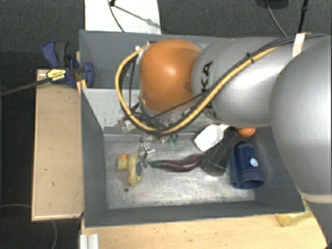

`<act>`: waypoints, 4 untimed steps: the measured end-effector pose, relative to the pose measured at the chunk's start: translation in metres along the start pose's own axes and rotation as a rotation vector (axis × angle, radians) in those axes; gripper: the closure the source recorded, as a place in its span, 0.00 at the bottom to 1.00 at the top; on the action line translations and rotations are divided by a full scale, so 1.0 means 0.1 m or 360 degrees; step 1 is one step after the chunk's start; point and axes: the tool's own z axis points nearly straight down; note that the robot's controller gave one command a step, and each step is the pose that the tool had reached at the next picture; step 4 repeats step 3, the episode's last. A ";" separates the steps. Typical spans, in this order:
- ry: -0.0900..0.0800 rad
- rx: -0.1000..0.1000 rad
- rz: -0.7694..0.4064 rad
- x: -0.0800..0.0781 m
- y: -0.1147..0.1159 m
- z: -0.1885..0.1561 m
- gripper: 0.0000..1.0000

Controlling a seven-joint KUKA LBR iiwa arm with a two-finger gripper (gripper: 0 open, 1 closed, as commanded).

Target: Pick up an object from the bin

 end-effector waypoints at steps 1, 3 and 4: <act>0.0012 -0.0002 -0.0333 -0.07 0.14 -0.23 0.00; -0.0004 0.0002 -0.1003 -0.07 0.07 0.99 1.00; -0.0004 0.0002 -0.1003 -0.07 0.07 0.99 1.00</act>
Offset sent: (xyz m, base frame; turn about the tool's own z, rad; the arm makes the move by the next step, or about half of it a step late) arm -0.0067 0.0030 -0.0835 -0.3714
